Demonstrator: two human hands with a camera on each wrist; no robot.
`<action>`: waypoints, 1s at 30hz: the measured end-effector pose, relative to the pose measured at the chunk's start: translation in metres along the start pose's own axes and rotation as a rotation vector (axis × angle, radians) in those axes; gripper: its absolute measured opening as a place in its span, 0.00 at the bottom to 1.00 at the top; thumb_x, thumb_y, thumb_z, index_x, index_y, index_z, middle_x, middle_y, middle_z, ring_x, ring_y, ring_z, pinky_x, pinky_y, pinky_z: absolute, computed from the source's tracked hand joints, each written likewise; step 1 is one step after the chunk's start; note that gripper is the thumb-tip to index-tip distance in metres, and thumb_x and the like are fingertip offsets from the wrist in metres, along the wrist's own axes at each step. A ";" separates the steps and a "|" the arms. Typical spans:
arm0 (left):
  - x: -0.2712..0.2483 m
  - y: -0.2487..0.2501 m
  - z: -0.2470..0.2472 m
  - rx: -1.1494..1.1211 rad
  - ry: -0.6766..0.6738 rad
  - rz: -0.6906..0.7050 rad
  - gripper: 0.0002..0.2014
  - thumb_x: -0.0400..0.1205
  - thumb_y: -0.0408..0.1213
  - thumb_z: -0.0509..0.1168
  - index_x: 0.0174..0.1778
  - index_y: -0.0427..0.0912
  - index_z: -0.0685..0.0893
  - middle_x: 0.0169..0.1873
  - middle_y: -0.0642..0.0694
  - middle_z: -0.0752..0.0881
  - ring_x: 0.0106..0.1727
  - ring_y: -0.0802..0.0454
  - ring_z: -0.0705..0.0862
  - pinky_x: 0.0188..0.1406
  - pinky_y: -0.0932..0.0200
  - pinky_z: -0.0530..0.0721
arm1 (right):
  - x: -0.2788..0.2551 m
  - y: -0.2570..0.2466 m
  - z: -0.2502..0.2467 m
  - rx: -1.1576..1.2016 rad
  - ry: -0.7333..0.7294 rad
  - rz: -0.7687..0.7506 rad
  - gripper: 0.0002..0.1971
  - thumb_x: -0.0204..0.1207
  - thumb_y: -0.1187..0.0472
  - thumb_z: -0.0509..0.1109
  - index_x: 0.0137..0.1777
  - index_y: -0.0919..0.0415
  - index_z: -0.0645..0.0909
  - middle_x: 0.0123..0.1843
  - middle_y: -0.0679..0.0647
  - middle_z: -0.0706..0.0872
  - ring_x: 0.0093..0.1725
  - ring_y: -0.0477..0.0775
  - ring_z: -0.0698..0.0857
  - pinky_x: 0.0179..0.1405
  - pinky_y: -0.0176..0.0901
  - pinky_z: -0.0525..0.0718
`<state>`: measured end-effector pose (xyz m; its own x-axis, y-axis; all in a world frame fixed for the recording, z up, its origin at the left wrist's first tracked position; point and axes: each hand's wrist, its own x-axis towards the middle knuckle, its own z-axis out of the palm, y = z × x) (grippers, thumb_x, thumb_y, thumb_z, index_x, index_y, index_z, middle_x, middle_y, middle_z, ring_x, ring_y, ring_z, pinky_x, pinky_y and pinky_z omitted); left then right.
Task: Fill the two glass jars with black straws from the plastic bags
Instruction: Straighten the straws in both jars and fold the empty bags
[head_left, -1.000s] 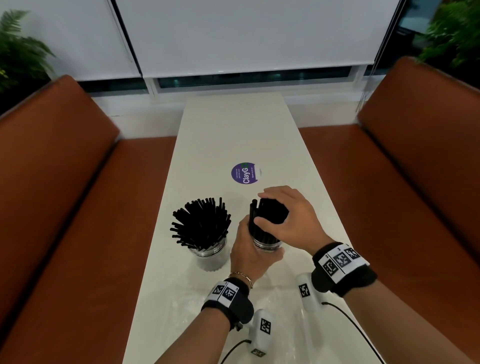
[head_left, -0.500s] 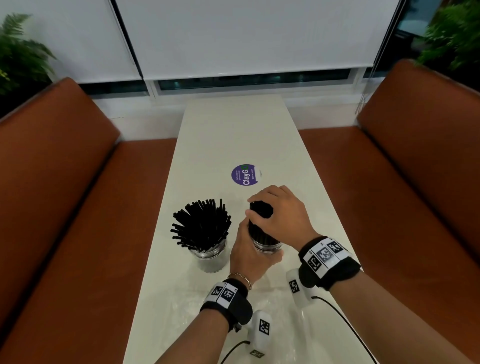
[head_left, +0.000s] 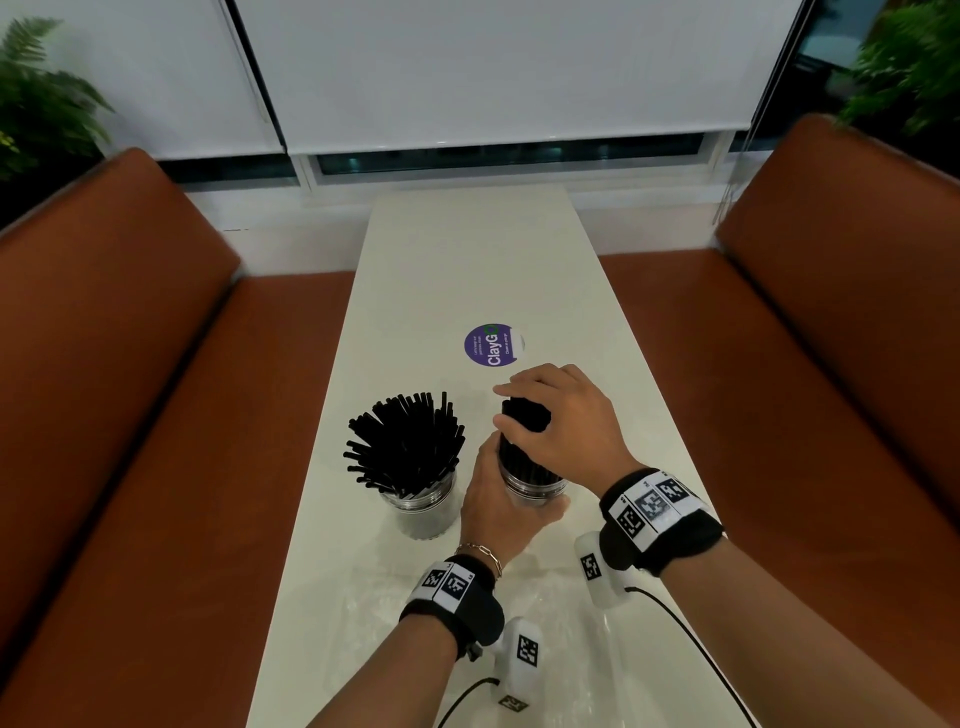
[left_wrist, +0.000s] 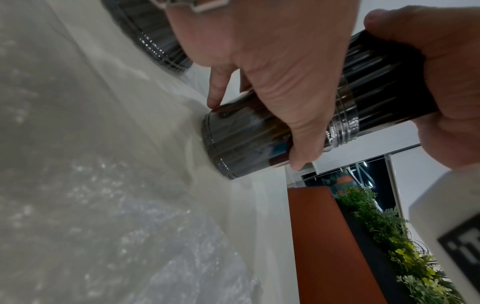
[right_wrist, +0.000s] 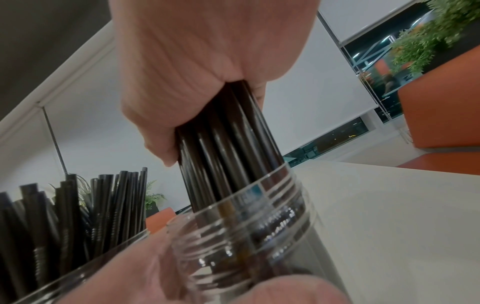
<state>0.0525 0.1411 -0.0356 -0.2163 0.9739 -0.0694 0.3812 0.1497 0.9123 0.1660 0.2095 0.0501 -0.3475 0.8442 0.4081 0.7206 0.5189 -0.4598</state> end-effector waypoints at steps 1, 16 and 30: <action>-0.001 -0.001 0.000 -0.006 0.000 0.000 0.52 0.59 0.53 0.86 0.78 0.61 0.68 0.67 0.62 0.83 0.65 0.60 0.86 0.66 0.50 0.90 | 0.000 -0.001 0.000 -0.002 0.002 -0.001 0.15 0.75 0.44 0.78 0.61 0.42 0.92 0.59 0.41 0.92 0.56 0.51 0.85 0.55 0.45 0.86; -0.059 -0.007 -0.034 0.011 -0.104 -0.062 0.62 0.66 0.50 0.87 0.92 0.51 0.56 0.86 0.54 0.68 0.85 0.55 0.70 0.83 0.54 0.73 | 0.001 -0.016 -0.019 -0.020 0.078 -0.031 0.23 0.71 0.39 0.79 0.64 0.45 0.91 0.63 0.43 0.92 0.62 0.52 0.86 0.67 0.55 0.81; -0.042 -0.035 -0.145 -0.037 0.127 -0.148 0.63 0.57 0.38 0.93 0.84 0.52 0.62 0.73 0.59 0.74 0.72 0.56 0.76 0.73 0.57 0.79 | -0.030 -0.107 0.016 0.198 -0.300 0.004 0.65 0.58 0.35 0.87 0.91 0.43 0.52 0.93 0.46 0.52 0.91 0.49 0.55 0.88 0.48 0.64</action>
<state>-0.0821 0.0706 -0.0067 -0.3806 0.9117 -0.1546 0.3042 0.2813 0.9101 0.0896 0.1313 0.0741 -0.5272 0.8326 0.1700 0.6019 0.5071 -0.6170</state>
